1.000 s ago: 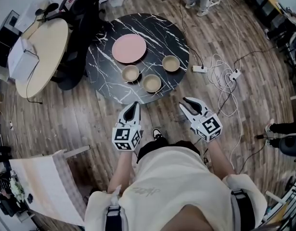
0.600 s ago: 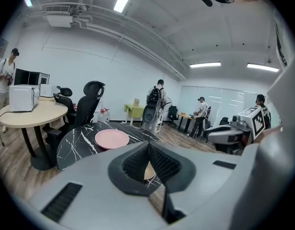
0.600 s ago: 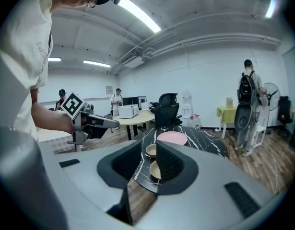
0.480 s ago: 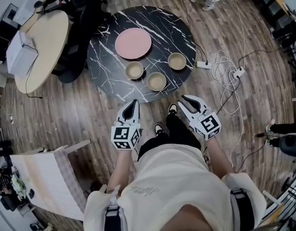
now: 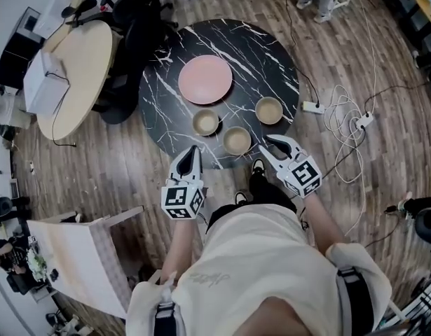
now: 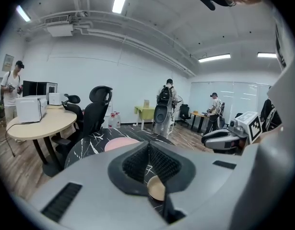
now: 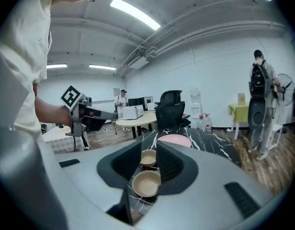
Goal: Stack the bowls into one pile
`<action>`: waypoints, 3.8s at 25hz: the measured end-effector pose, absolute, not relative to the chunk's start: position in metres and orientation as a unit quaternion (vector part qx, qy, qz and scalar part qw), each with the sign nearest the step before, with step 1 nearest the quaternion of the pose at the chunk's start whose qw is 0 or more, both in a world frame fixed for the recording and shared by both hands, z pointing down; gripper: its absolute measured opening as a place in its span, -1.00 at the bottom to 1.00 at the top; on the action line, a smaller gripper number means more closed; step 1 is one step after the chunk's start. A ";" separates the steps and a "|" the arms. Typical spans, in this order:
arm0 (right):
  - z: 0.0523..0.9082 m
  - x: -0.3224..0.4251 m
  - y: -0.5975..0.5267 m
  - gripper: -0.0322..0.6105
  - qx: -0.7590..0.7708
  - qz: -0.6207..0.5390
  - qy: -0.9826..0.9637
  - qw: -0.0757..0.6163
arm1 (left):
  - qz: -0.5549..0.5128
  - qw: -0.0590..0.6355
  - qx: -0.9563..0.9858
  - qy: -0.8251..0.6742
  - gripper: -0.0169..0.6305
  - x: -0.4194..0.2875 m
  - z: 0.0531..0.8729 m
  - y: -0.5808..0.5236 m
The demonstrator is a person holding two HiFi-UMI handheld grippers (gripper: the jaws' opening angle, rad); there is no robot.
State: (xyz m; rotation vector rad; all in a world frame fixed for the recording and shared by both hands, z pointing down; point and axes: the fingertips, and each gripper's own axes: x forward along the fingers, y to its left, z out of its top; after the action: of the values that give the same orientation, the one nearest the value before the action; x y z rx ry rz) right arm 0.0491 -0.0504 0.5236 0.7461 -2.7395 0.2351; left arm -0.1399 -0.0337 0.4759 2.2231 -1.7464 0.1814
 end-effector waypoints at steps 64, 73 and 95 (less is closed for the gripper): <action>0.632 -0.089 -0.162 -0.61 0.101 0.092 -0.947 0.292 | 0.041 0.225 0.702 -0.675 -0.89 -0.218 0.520 -0.071; 0.681 -0.114 -0.176 -0.60 0.091 0.135 -0.933 0.322 | 0.038 0.250 0.696 -0.673 -0.89 -0.224 0.536 -0.086; 0.752 -0.142 -0.192 -0.57 0.084 0.211 -0.892 0.391 | 0.042 0.273 0.709 -0.649 -0.89 -0.250 0.552 -0.129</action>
State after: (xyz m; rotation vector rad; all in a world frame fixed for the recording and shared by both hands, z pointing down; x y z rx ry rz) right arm -0.1421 -0.1917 0.7520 0.2138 -2.2669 0.5350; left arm -0.2504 -0.1286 0.5515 1.9073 -1.7471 0.1121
